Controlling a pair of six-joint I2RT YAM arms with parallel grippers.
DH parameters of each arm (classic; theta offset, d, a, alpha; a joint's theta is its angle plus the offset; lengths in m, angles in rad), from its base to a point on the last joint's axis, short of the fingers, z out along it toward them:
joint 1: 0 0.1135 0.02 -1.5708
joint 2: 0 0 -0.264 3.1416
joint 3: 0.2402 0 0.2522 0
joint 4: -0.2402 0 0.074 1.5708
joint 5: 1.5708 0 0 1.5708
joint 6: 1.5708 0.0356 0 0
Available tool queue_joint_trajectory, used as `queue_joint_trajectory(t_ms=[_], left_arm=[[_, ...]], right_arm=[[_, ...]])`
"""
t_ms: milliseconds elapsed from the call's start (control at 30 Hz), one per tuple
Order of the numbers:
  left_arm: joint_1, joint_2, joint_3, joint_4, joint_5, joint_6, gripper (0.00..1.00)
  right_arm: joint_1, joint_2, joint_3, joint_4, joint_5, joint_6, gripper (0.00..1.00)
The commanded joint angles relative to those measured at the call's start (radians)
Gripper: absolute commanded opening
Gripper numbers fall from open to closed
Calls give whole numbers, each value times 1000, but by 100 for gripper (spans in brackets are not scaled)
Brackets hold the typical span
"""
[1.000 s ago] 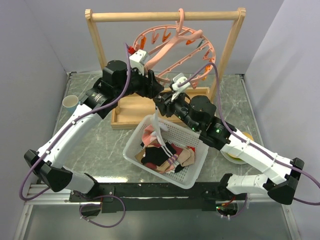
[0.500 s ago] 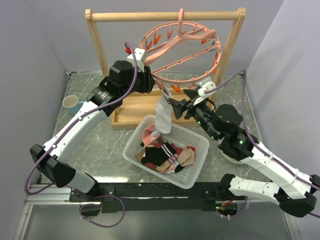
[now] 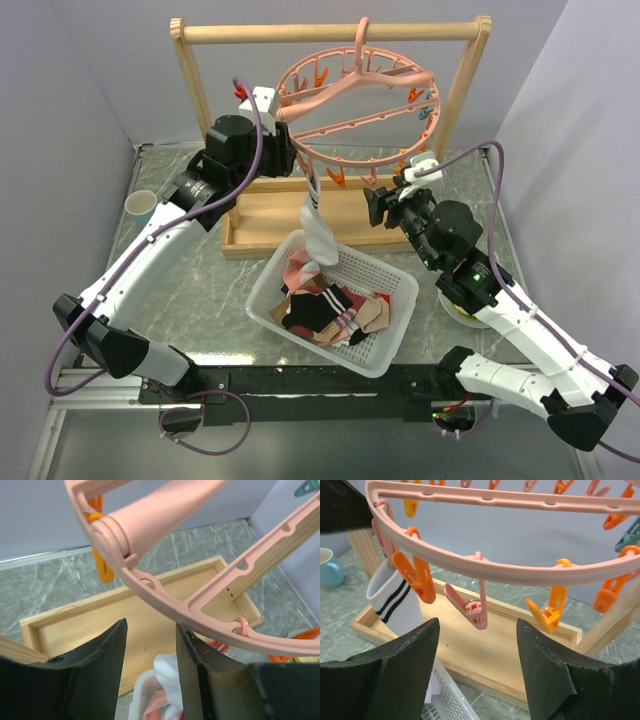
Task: Clip the socks to the hanger
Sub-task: Clamp the sock onto the hanger, then open the clamp at the hanger.
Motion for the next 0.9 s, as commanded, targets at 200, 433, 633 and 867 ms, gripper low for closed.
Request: queue_joint_trajectory(t_ms=[200, 433, 633, 867], left_arm=[[48, -44, 78, 29, -17, 1, 53], [58, -49, 130, 10, 46, 18, 62], [65, -54, 250, -49, 507, 73, 75], [16, -7, 230, -60, 911, -39, 76]], right_arm=[[-120, 61, 29, 93, -229, 23, 60], [-183, 105, 31, 113, -322, 23, 52], [-241, 121, 39, 133, -407, 37, 44], [-241, 127, 39, 145, -490, 69, 28]])
